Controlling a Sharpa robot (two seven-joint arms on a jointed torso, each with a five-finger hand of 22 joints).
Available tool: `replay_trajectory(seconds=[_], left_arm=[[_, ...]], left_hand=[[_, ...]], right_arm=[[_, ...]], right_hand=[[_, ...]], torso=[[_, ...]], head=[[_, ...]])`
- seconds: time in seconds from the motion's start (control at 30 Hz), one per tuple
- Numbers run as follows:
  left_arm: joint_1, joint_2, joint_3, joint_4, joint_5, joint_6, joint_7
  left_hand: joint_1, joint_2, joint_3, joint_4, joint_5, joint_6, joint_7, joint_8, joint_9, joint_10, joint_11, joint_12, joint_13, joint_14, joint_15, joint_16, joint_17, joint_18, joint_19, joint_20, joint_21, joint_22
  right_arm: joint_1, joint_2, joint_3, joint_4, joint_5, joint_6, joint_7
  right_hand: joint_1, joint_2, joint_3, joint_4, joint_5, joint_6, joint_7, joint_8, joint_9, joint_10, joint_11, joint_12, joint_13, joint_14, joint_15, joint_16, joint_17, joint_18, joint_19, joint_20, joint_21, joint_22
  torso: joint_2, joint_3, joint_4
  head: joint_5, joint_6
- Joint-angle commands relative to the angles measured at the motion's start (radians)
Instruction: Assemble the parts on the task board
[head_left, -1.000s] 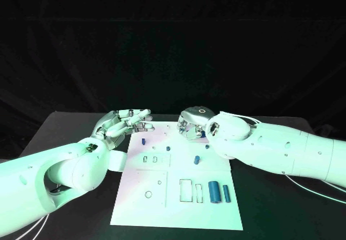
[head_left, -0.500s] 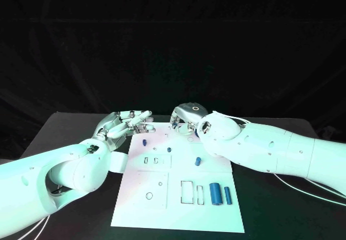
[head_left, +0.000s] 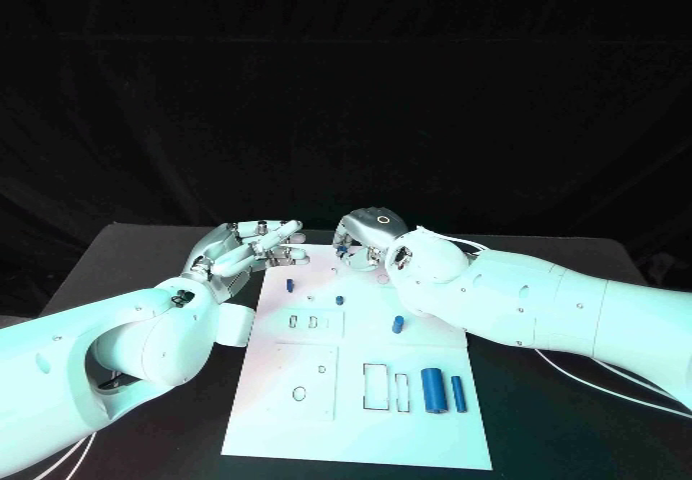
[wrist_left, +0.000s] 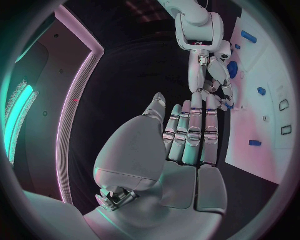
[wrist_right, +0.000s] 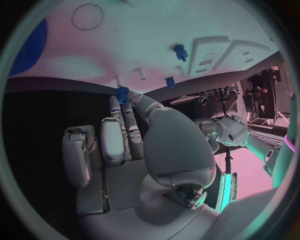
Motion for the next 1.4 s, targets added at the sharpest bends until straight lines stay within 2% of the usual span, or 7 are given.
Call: replay_trajectory(seconds=[0.03, 0.2, 0.4, 0.8, 1.1, 1.4], left_arm=[[0.005, 0.000, 0.001, 0.005, -0.006, 0.019, 0.010], [0.009, -0.001, 0.001, 0.008, -0.006, 0.020, 0.010], [0.013, -0.001, 0.001, 0.011, -0.006, 0.021, 0.010], [0.017, -0.003, 0.001, 0.013, -0.006, 0.025, 0.007], [0.018, -0.004, 0.001, 0.012, -0.006, 0.026, 0.005], [0.018, -0.006, 0.001, 0.011, -0.006, 0.026, 0.004]], left_hand=[[0.007, 0.005, 0.001, -0.004, 0.005, 0.002, 0.003, -0.004, 0.000, -0.005, 0.001, -0.004, -0.001, 0.001, 0.008, -0.005, 0.000, 0.004, 0.003, 0.000, 0.002, -0.001], [0.007, 0.005, 0.001, -0.004, 0.005, 0.002, 0.003, -0.004, 0.000, -0.005, 0.001, -0.004, -0.001, 0.001, 0.008, -0.005, 0.000, 0.004, 0.003, 0.000, 0.002, -0.001], [0.007, 0.005, 0.001, -0.004, 0.005, 0.002, 0.003, -0.004, 0.000, -0.005, 0.001, -0.004, -0.001, 0.000, 0.008, -0.005, 0.000, 0.004, 0.003, 0.000, 0.002, -0.001], [0.008, 0.004, 0.001, -0.005, 0.005, 0.002, 0.003, -0.005, 0.000, -0.005, 0.002, -0.005, -0.001, 0.000, 0.008, -0.006, 0.000, 0.004, 0.003, 0.000, 0.002, -0.001], [0.008, 0.004, 0.001, -0.005, 0.005, 0.002, 0.003, -0.005, 0.000, -0.006, 0.002, -0.006, -0.001, 0.000, 0.009, -0.006, 0.000, 0.004, 0.003, 0.000, 0.002, -0.001], [0.008, 0.004, 0.001, -0.005, 0.005, 0.002, 0.003, -0.005, 0.000, -0.006, 0.002, -0.006, -0.001, 0.000, 0.009, -0.006, 0.000, 0.004, 0.003, 0.000, 0.002, -0.001]], right_arm=[[-0.002, 0.006, 0.000, -0.005, -0.016, -0.008, 0.010], [-0.006, 0.013, -0.001, -0.014, -0.019, -0.003, 0.008], [-0.010, 0.021, -0.001, -0.030, -0.023, -0.004, 0.004], [-0.013, 0.026, -0.001, -0.043, -0.051, -0.006, -0.029], [-0.013, 0.020, -0.001, -0.038, -0.057, 0.028, -0.031], [-0.013, 0.016, -0.001, -0.034, -0.056, 0.017, -0.025]], right_hand=[[0.005, -0.005, 0.006, -0.001, 0.006, 0.006, 0.001, 0.003, 0.001, 0.028, -0.025, 0.002, 0.002, 0.031, -0.006, 0.004, 0.001, -0.008, 0.070, -0.005, 0.005, 0.208], [0.005, -0.005, 0.006, -0.001, 0.006, 0.006, 0.001, 0.003, 0.001, 0.027, -0.025, 0.002, 0.002, 0.031, -0.006, 0.004, 0.001, -0.008, 0.070, -0.005, 0.005, 0.208], [0.004, -0.006, 0.006, -0.001, 0.007, 0.006, 0.001, 0.003, 0.001, 0.027, -0.024, 0.001, 0.002, 0.031, -0.006, 0.005, 0.001, -0.008, 0.070, -0.005, 0.006, 0.209], [0.003, -0.007, 0.007, -0.001, 0.007, 0.005, 0.001, 0.002, 0.001, 0.026, -0.024, 0.000, 0.002, 0.031, -0.006, 0.005, 0.002, -0.008, 0.070, -0.005, 0.005, 0.208], [-0.005, -0.016, 0.007, 0.002, 0.000, 0.001, 0.001, -0.001, 0.002, 0.021, -0.023, -0.003, 0.001, 0.030, -0.005, 0.005, 0.000, -0.008, 0.068, -0.004, 0.004, 0.206], [-0.012, -0.023, 0.006, 0.006, -0.004, -0.003, 0.002, -0.004, 0.002, 0.017, -0.021, -0.004, 0.001, 0.028, -0.004, 0.001, -0.007, -0.007, 0.065, -0.003, 0.001, 0.202]], torso=[[0.006, -0.0015, 0.0030], [0.009, -0.0014, 0.0053], [0.010, -0.0022, 0.0050], [0.010, -0.0018, 0.0039], [0.011, -0.0014, 0.0039], [0.012, -0.0018, 0.0031]], head=[[0.000, 0.000], [-0.001, 0.001], [-0.005, 0.000], [-0.001, 0.001], [0.000, -0.002], [0.005, -0.003]])
